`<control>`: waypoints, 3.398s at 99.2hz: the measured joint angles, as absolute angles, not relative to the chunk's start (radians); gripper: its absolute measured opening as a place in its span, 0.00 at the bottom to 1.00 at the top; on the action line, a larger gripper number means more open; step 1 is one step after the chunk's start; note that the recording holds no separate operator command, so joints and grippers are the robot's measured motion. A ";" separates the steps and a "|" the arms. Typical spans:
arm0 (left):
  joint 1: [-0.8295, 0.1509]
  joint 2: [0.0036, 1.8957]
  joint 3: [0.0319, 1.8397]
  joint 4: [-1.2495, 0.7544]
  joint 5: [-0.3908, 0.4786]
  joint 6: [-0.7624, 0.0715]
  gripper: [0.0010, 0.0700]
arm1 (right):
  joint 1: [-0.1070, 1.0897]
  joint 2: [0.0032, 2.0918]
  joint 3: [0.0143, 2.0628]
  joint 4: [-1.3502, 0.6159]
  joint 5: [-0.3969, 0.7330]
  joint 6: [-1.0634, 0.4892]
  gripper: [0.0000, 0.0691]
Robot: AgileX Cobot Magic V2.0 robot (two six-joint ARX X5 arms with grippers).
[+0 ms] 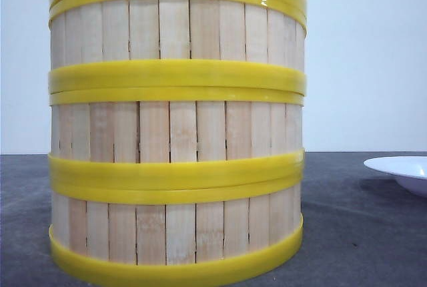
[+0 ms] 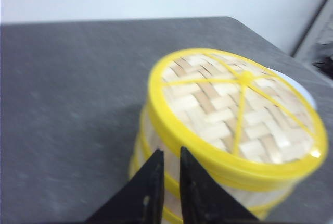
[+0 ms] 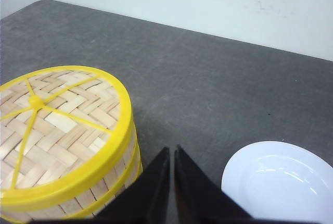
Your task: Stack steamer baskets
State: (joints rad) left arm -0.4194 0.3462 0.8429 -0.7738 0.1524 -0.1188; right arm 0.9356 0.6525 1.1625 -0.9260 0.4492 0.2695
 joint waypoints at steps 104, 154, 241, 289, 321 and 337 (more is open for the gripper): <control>-0.052 0.005 0.049 -0.197 -0.133 -0.015 0.03 | 0.936 0.653 1.163 -0.926 0.449 0.270 0.02; -0.052 0.004 0.033 -0.178 -0.132 -0.015 0.03 | 0.936 0.653 1.163 -0.925 0.449 0.270 0.02; -0.052 0.004 0.033 -0.178 -0.132 -0.015 0.03 | 0.936 0.653 1.163 -0.925 0.449 0.270 0.02; -0.052 0.004 0.033 -0.178 -0.132 -0.015 0.03 | 0.757 0.653 1.162 -0.803 0.514 0.149 0.02; -0.052 0.004 0.033 -0.178 -0.132 -0.015 0.03 | 0.338 0.580 0.994 -0.554 0.241 -0.021 0.02; -0.052 0.004 0.033 -0.178 -0.132 -0.015 0.03 | 0.164 0.487 0.803 -0.417 0.146 -0.049 0.02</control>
